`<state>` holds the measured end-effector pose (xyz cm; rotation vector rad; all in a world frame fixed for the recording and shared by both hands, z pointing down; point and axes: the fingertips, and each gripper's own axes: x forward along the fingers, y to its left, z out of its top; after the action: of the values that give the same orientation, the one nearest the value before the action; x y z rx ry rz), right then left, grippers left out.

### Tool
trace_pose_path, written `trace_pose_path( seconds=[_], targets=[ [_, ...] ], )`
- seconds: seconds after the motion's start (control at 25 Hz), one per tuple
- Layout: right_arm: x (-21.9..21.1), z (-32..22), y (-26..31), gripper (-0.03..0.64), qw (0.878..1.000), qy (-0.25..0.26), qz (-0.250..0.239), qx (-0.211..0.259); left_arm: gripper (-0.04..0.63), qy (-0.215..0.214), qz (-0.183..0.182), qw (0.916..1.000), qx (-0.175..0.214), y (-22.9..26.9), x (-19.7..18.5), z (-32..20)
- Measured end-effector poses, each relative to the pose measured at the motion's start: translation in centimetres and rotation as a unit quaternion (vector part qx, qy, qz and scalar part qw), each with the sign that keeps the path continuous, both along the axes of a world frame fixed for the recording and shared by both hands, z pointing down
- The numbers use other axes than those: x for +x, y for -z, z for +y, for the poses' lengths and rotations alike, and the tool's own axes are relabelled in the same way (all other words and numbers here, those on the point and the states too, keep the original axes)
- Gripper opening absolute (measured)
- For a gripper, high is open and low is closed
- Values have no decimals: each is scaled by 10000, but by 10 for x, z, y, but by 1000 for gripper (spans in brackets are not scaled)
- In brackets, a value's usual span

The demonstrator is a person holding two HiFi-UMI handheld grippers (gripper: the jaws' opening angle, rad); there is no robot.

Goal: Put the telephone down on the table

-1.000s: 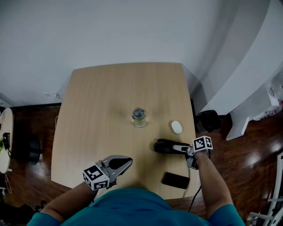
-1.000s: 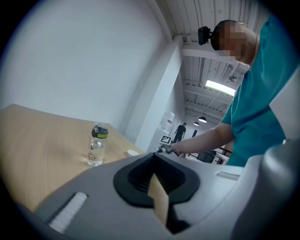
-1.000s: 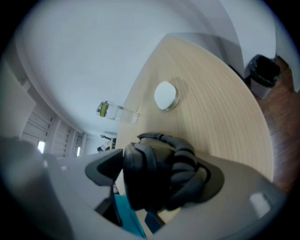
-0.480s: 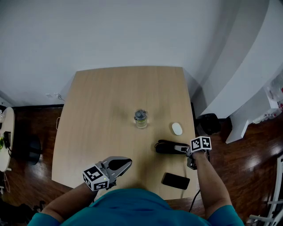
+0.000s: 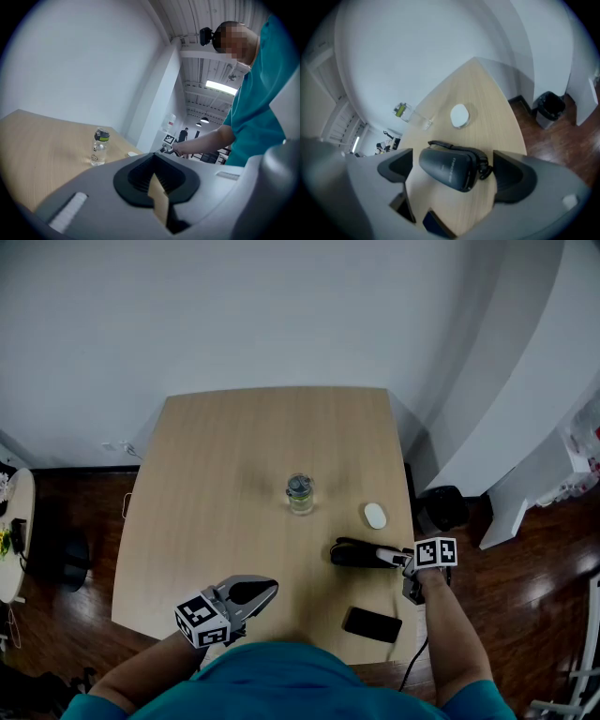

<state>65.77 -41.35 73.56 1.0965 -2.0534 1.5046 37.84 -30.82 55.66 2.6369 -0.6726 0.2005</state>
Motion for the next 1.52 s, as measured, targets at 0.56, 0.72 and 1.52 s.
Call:
trace_pose_path(
  seconds=[0.56, 0.72, 1.52],
  targets=[
    [-2, 17, 154, 466, 9741, -467, -1292, 1798, 5, 497, 152, 9983, 278, 32, -39, 8],
    [-37, 34, 197, 364, 9545, -17, -1704, 2446, 5, 624, 292, 9969, 372, 43, -69, 16],
    [-372, 186, 311, 2, 8888, 1123, -2720, 3515, 5, 1129, 497, 9882, 909, 90, -362, 108]
  ],
)
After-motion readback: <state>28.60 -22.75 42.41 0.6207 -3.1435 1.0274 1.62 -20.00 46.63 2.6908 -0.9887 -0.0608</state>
